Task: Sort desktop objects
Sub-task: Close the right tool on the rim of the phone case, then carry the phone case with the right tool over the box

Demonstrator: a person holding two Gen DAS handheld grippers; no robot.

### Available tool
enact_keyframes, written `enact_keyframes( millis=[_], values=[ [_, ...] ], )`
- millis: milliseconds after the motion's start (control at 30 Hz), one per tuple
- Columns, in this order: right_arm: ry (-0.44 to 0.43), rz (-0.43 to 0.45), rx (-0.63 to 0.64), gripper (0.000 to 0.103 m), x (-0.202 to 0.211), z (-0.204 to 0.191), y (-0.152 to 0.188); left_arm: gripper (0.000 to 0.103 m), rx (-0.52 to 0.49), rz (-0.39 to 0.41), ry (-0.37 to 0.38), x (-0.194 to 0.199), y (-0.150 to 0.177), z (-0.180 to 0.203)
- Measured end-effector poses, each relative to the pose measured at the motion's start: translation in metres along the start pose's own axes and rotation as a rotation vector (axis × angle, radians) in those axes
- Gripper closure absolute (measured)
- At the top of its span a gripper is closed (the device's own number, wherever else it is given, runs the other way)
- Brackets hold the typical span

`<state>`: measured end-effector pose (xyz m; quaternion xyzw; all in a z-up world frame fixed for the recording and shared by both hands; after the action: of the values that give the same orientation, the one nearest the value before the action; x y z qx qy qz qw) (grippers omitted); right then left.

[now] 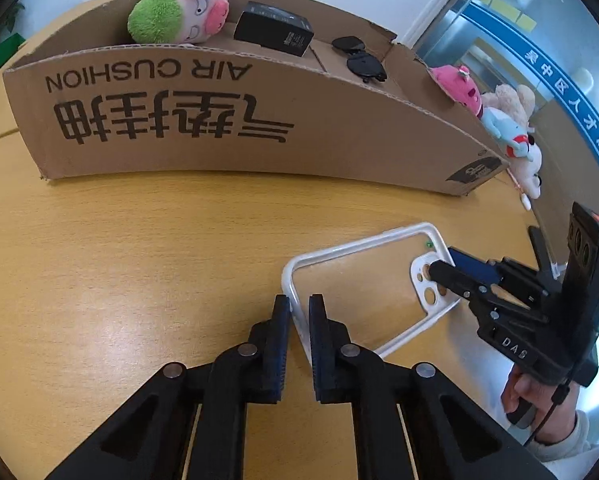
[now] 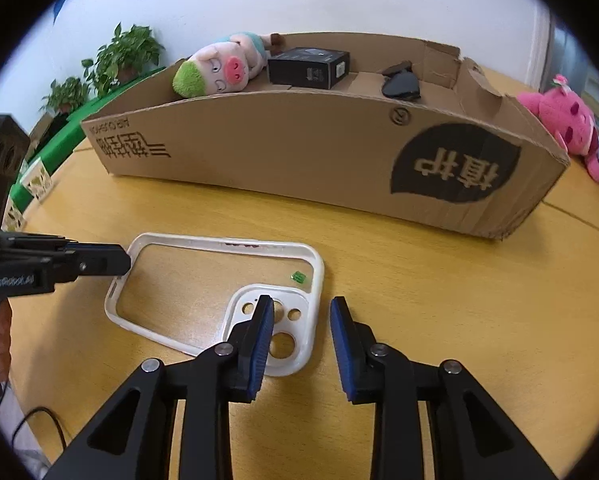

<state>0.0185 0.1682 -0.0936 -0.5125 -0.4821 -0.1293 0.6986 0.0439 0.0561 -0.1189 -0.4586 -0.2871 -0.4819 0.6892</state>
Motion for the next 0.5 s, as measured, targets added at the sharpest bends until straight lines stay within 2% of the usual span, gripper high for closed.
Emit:
enact_keyframes(
  millis=[100, 233, 367, 500],
  values=[
    [-0.004, 0.003, 0.001, 0.085, 0.001, -0.001, 0.0, 0.098, -0.028, 0.027, -0.052, 0.001, -0.003, 0.001],
    [-0.013, 0.029, -0.039, 0.091, 0.01, 0.006, 0.003, 0.1, -0.037, 0.081, -0.024, 0.018, -0.016, 0.013],
    [0.017, 0.153, -0.077, 0.092, 0.05, 0.018, -0.021, 0.1, -0.111, 0.207, 0.001, 0.058, -0.053, 0.048],
    [0.105, 0.312, -0.021, 0.092, 0.105, 0.034, -0.081, 0.1, -0.197, 0.363, 0.025, 0.104, -0.108, 0.082]
  ],
)
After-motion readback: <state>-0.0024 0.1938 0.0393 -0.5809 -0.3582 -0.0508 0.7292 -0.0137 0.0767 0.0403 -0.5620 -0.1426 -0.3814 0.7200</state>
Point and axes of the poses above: each gripper's, at about its wrist camera, not at the fingertips, and x roughly against the way its jaws point, z to its right, y to its underside, the point moved 9 cm from there along -x, roughly the way its jaws point, and after that the axes turned 9 degrees about x, right-handed, at the moved point
